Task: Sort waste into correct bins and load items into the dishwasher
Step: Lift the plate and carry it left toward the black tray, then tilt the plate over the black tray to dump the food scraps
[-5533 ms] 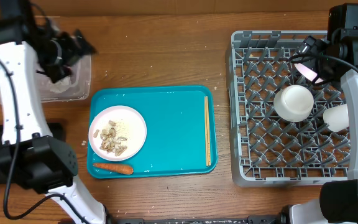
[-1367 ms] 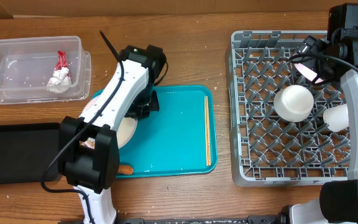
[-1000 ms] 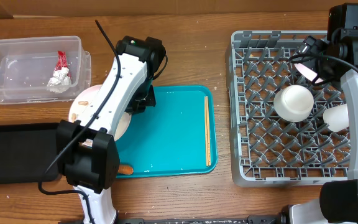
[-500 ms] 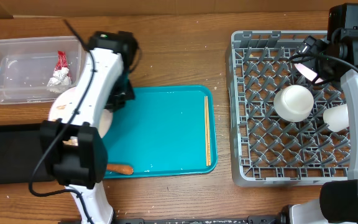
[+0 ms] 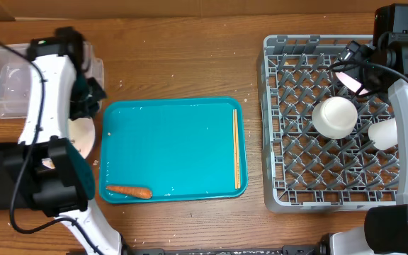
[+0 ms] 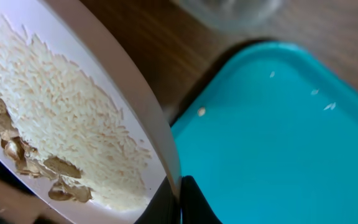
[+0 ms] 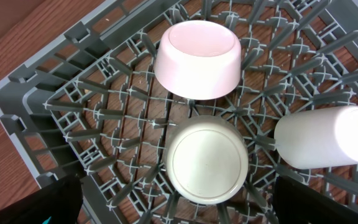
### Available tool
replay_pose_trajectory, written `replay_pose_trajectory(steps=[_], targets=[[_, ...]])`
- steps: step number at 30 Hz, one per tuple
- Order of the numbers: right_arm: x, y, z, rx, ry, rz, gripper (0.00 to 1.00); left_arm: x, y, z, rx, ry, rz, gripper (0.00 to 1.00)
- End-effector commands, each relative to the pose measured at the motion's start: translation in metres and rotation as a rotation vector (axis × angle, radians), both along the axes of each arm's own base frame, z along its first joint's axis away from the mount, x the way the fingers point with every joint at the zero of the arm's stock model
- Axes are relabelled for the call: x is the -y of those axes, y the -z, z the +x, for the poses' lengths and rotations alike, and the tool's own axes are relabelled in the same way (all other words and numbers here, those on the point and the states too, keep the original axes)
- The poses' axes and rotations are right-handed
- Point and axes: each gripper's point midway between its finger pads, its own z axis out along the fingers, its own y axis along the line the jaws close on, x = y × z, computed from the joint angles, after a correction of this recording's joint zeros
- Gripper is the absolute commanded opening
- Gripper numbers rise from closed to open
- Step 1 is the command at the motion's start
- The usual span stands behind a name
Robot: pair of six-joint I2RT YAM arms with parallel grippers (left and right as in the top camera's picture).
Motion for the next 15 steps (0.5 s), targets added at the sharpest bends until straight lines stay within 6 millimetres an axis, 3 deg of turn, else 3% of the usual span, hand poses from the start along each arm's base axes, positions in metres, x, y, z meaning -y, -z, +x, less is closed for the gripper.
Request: replay_pose_trajectory(steps=[1,6,15], targets=[[0.002,-0.015,0.0,0.043,0.006,-0.015,1.0,-0.019,-0.004,0.009,0.067,-0.023,-0.069,0.04],[0.002,-0.014,0.0,0.042,0.006,-0.015,1.0,-0.063,-0.004,-0.002,0.084,-0.139,-0.061,0.04],[0.002,-0.015,0.0,0.043,0.006,-0.015,1.0,-0.102,-0.006,-0.003,0.193,-0.219,-0.15,0.04]])
